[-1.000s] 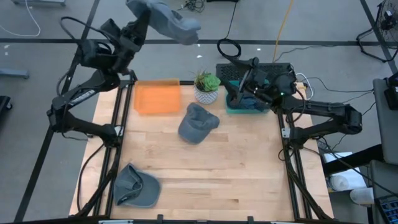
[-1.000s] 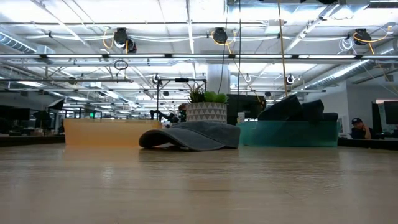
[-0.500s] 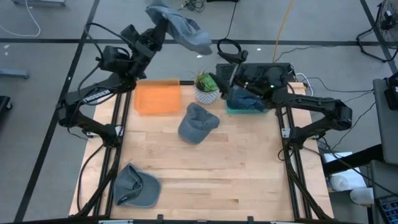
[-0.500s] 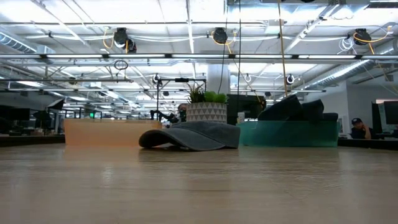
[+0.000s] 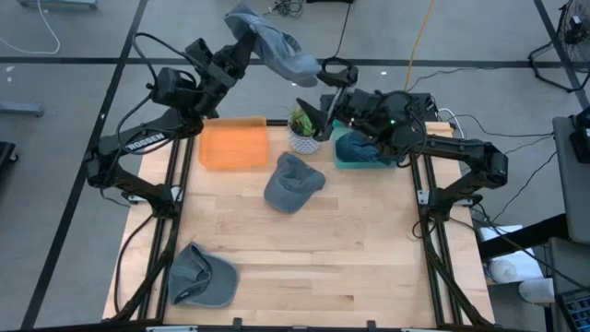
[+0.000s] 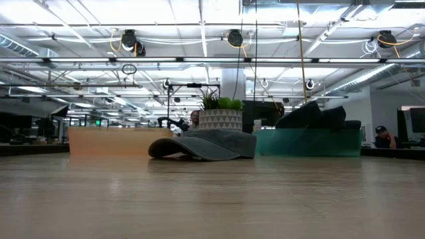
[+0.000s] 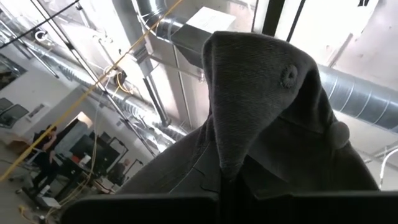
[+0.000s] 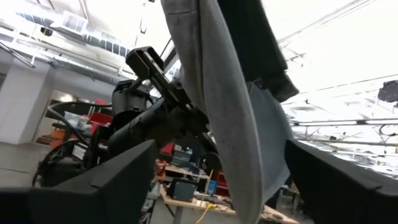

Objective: Pick & Place hat
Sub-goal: Put the middle right gray cap into the orange bin

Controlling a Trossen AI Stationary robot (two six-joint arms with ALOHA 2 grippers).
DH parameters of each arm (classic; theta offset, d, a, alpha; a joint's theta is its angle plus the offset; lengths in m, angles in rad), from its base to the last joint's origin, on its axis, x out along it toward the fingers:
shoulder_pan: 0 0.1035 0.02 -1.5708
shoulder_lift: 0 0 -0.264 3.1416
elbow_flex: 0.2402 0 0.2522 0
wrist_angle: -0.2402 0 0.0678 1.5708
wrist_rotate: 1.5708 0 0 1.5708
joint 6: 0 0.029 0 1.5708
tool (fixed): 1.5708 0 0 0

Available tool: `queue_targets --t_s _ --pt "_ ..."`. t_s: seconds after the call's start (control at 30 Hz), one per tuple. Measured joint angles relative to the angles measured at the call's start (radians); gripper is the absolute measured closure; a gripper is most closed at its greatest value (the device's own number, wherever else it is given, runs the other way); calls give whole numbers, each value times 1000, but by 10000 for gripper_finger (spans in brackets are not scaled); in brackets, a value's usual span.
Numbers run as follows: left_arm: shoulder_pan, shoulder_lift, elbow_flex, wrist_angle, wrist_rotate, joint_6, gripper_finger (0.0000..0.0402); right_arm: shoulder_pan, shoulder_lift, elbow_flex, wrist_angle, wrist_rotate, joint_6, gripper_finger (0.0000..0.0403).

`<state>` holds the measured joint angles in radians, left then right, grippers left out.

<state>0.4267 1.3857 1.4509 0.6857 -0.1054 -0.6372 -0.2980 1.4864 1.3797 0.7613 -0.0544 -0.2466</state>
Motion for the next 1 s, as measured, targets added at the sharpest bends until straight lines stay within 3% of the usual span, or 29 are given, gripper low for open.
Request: queue_targets --t_s 0.2,0.47,0.63,0.87,1.0 --pt "0 0 0 -2 6 -1 397 13 0 0 -1 1 -4 177" --pt "0 0 0 -3 12 1 397 19 0 0 -2 -7 -2 377" --pt "0 0 0 -3 72 -35 373 20 0 0 -1 -9 61 397" --pt "3 -10 -1 -49 318 6 316 8 -42 0 -9 24 94 401" --pt "24 -40 0 -98 351 53 288 4 -99 0 -62 15 80 402"
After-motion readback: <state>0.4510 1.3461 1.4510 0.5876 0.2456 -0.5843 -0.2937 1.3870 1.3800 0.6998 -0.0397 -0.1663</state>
